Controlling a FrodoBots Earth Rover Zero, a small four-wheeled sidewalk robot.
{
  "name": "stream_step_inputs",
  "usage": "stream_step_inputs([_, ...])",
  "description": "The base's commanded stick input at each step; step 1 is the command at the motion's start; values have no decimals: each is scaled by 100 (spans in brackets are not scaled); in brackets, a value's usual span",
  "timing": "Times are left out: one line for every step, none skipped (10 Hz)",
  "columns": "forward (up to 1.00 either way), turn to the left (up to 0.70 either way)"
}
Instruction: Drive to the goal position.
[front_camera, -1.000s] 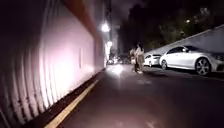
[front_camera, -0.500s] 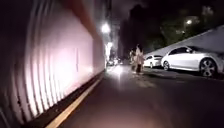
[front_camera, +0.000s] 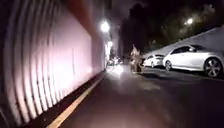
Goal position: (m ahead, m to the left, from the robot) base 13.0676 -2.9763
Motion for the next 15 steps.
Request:
stream_step_inputs([45, 0])
stream_step_inputs([45, 0])
stream_step_inputs([45, 0])
stream_step_inputs([45, 0])
stream_step_inputs([45, 0])
stream_step_inputs([45, 0])
stream_step_inputs([45, 0])
stream_step_inputs([45, 0])
stream_step_inputs([45, 0])
stream_step_inputs([45, 0])
stream_step_inputs([45, 0])
stream_step_inputs([45, 0])
stream_step_inputs([45, 0])
stream_step_inputs([45, 0])
stream_step_inputs([45, 0])
